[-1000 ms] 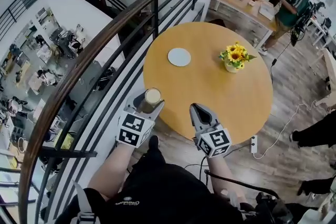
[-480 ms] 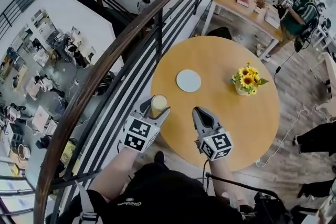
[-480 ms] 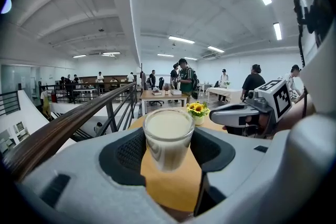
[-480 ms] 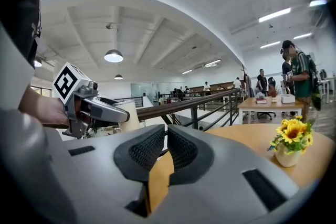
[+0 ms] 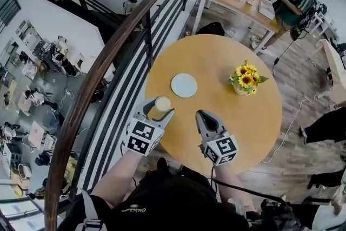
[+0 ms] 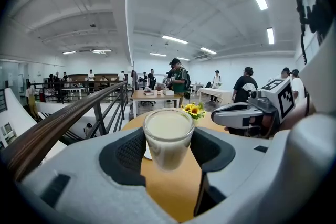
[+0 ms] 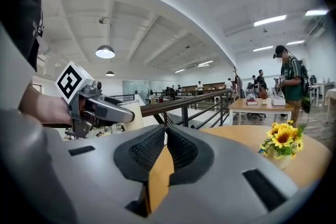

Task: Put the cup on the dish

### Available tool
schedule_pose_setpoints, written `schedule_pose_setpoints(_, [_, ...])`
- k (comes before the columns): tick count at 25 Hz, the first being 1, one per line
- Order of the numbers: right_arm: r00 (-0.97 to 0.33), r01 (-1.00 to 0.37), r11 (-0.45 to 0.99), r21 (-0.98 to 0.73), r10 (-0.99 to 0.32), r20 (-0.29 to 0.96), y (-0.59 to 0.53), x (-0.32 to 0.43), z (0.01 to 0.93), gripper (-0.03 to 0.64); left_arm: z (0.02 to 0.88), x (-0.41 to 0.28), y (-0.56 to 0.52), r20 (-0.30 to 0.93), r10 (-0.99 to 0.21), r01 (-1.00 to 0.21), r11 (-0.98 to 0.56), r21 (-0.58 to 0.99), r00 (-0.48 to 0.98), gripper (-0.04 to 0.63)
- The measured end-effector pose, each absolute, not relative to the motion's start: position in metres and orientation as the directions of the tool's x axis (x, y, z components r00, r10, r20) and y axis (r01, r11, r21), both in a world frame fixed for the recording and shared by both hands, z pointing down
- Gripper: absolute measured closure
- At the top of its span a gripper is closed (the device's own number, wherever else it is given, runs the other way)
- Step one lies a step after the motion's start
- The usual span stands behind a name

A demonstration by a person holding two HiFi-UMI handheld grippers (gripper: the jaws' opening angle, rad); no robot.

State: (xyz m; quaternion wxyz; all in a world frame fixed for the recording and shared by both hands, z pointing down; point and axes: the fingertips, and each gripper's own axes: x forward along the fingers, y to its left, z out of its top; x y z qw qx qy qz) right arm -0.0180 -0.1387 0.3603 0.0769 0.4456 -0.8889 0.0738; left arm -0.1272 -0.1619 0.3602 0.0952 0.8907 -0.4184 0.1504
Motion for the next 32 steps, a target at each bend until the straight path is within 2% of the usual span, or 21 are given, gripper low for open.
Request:
schedule_pose_setpoints(14, [-0.650,-0.759,0.645,-0.086,-0.749,0.128,-0.141,0.005,0.340,0.607,0.340,-0.091,-0.150,0.350,-0.753,-0.805,-0.593,0.002,0.556,0.331])
schedule_pose_setpoints(32, [-0.640,-0.767,0.635,-0.084,-0.754,0.148,-0.138,0.023,0.345,0.607,0.346,-0.078,-0.143,0.374,-0.755,-0.812,-0.584,-0.009,0.539,0.332])
